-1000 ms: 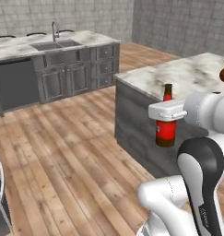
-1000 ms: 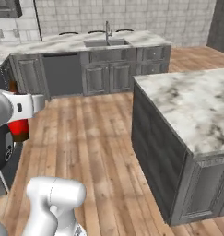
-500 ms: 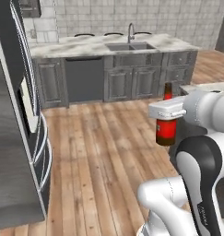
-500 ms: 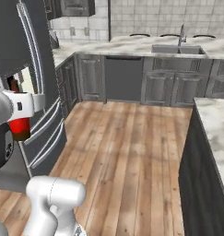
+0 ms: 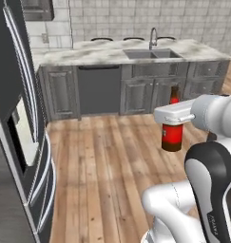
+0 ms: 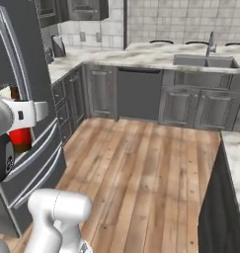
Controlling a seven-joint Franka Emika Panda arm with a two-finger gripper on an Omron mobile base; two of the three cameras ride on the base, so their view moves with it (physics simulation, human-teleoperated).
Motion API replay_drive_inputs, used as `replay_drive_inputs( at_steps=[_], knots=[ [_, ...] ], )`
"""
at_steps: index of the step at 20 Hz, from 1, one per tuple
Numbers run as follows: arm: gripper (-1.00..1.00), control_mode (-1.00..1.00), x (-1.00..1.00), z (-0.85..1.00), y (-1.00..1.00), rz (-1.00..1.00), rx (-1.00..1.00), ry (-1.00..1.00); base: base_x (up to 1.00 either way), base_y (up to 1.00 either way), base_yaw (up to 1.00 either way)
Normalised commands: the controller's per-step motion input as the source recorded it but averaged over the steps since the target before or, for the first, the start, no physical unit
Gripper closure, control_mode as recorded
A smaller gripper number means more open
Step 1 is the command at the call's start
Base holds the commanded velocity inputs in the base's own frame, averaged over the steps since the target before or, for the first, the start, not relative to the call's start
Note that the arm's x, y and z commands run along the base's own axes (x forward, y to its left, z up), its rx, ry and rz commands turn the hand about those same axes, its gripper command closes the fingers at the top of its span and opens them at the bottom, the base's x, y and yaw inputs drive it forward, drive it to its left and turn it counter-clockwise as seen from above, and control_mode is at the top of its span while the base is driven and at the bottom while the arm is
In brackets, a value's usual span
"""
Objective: Get the candle and the beer from the cabinet and move them to the dining counter.
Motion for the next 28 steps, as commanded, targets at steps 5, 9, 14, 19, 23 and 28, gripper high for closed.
replay_drive_inputs(
  at_steps=[5,9,14,19,23,28],
  knots=[
    [1.0,1.0,0.0,0.0,0.0,0.0,0.0,0.0,1.0,-0.15,0.13],
    [1.0,1.0,0.0,0.0,0.0,0.0,0.0,0.0,1.0,-0.13,0.15],
    [1.0,1.0,0.0,0.0,0.0,0.0,0.0,0.0,1.0,-0.18,0.15],
    [1.0,1.0,0.0,0.0,0.0,0.0,0.0,0.0,1.0,-0.09,0.14],
    [1.0,1.0,0.0,0.0,0.0,0.0,0.0,0.0,1.0,-0.07,0.13],
    [1.0,1.0,0.0,0.0,0.0,0.0,0.0,0.0,1.0,-0.11,0.13]
  ],
)
